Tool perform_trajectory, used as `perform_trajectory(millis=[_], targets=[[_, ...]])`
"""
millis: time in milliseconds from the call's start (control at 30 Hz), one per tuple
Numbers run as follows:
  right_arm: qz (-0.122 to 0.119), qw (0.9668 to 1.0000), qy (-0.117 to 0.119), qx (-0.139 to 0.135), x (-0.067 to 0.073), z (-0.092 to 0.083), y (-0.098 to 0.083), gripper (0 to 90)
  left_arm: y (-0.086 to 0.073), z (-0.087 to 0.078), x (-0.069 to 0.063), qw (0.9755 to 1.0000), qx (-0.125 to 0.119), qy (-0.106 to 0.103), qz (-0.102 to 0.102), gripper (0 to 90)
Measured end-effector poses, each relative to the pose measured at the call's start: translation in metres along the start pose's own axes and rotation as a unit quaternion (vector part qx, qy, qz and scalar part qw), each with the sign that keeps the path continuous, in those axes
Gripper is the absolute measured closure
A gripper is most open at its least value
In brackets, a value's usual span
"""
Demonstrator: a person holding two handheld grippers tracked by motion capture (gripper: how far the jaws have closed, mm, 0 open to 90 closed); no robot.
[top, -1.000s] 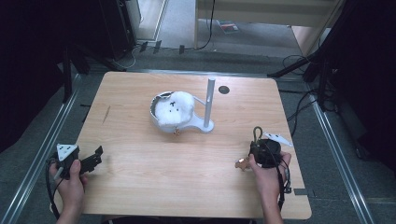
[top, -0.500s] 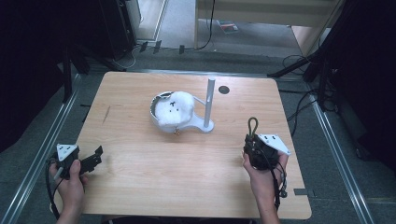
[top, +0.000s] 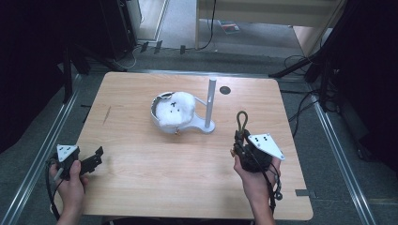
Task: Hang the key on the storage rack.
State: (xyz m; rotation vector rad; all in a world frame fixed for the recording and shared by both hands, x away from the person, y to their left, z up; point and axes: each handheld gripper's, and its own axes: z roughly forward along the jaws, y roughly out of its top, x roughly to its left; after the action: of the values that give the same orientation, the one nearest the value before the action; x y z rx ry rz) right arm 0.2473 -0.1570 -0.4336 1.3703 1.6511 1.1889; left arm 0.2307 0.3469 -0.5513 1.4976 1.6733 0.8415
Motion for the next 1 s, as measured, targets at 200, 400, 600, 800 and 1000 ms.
perform_trajectory(millis=[200,400,600,800,1000], targets=[[-0.008,0.9998,0.013,-0.011,0.014,0.001,0.003,70.9,0.0,0.0,0.0,1.0,-0.001,0.0,0.0,14.1],[-0.022,0.9985,0.032,-0.037,0.027,0.001,0.007,70.8,0.0,0.0,0.0,1.0,-0.001,-0.001,0.0,14.1],[-0.035,0.9975,0.043,-0.044,0.042,0.006,0.012,70.8,0.0,0.0,0.0,1.0,0.0,-0.001,-0.001,14.1],[-0.044,0.9964,0.053,-0.049,0.053,0.011,0.016,70.7,0.0,0.0,0.001,1.0,0.0,-0.002,-0.002,14.1],[-0.05,0.9958,0.056,-0.052,0.06,0.015,0.021,70.6,0.0,0.0,0.001,1.0,0.0,-0.002,-0.004,14.1]])
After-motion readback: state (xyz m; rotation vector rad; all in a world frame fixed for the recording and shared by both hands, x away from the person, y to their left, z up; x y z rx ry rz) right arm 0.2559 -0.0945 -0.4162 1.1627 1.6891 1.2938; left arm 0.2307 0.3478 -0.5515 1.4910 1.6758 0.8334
